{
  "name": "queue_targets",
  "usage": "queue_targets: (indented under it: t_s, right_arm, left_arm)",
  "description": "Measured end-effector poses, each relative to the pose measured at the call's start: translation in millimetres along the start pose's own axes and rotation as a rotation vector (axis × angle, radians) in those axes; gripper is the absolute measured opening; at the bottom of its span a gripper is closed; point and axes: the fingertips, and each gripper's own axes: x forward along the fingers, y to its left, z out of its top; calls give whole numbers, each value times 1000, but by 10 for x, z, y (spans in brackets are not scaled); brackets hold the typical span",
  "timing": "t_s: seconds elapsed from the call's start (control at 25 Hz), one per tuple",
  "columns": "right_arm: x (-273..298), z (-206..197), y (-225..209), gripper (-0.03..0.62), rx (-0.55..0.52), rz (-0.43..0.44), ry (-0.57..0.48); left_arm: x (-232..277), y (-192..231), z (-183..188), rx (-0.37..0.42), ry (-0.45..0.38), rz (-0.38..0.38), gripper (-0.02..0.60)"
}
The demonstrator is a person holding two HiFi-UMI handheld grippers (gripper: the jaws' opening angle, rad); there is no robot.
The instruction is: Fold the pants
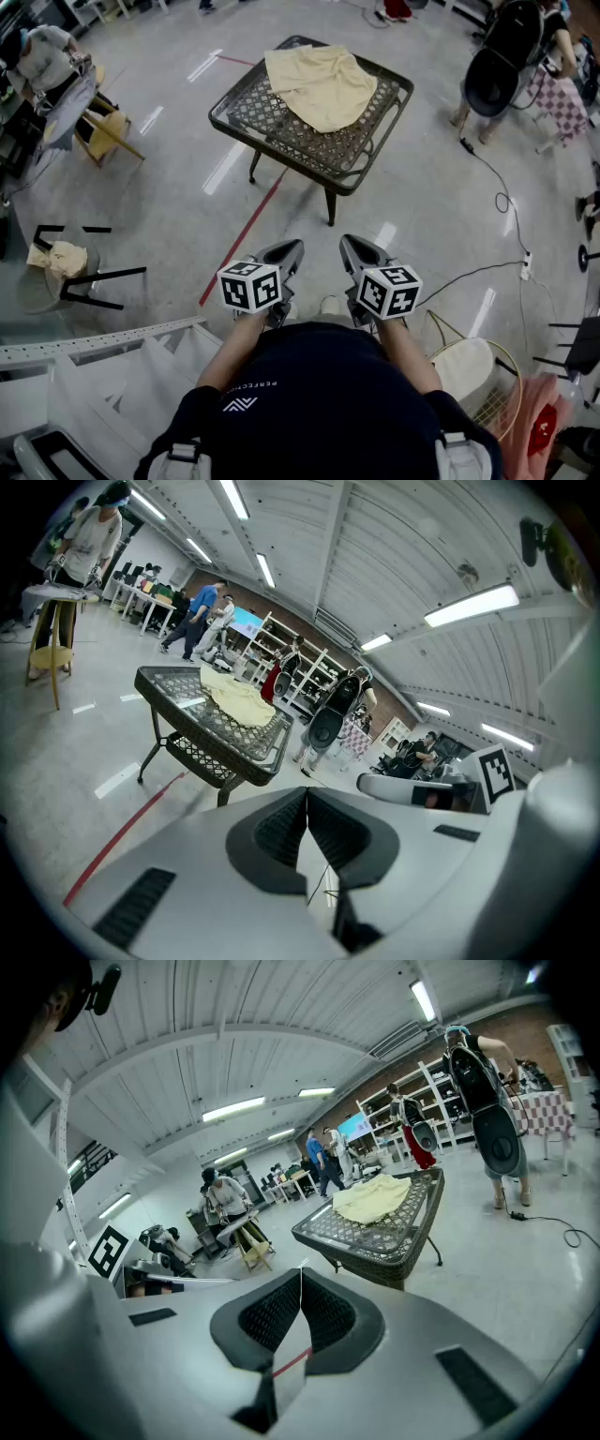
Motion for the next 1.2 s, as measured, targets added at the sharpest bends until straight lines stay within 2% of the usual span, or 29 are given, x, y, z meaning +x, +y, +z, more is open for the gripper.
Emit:
queue_targets:
  t_s: [0.24,0.48,1.0,1.2]
  right_arm:
    - [-39,39,-118,35,-3,8,2]
    - [-90,113,-330,35,39,26,-11]
    - [-167,247,-673,37,-8,45,-10]
    - [-106,326,-752,37,-21,38,-13]
  left_arm:
    - [99,-38,9,-3,-10,15,11]
    - [278,-129,-11,5,2,34,11]
    - [599,-262,127,47,-28,75,11]
    - [721,-253,216,63,-25,67,11]
